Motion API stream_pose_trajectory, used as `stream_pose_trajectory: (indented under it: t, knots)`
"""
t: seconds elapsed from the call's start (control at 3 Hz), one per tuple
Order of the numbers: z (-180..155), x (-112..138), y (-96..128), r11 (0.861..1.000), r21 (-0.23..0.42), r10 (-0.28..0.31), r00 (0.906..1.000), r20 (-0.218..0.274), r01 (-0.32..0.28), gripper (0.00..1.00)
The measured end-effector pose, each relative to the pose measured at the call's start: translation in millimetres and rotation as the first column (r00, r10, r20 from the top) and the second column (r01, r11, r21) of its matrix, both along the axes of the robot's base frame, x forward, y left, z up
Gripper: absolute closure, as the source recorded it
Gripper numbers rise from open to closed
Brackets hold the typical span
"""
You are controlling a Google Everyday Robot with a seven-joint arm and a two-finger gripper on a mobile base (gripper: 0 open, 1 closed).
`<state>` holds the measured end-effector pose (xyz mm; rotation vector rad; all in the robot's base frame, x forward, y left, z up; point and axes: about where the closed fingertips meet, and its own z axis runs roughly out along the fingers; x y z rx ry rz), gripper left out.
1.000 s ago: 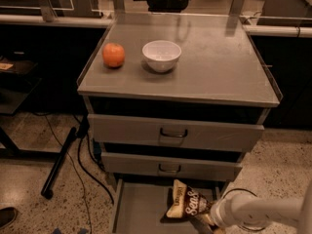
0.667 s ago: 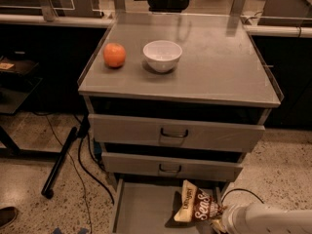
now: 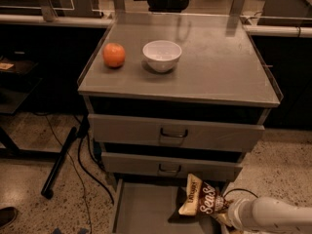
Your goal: Pick brown chip bag from bottom drawer and place on counter
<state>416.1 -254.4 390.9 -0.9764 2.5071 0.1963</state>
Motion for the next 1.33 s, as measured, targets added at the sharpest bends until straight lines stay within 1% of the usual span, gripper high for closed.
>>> stream_pose_trajectory:
  t: [0.33,0.67,1.0,1.33]
  knots:
    - [56,1,-35,0.997,-0.040,-0.070,0.9950,0.071,0.073,1.00]
    - [118,0,-53,0.994,-0.063,-0.080,0.9854,0.150,0.090,1.00]
    - [123,-5,-57,0.993,-0.062,-0.090,0.9833,0.158,0.101,1.00]
    - [138,-4,-61,0.992,-0.068,-0.093,0.9791,0.181,0.107,1.00]
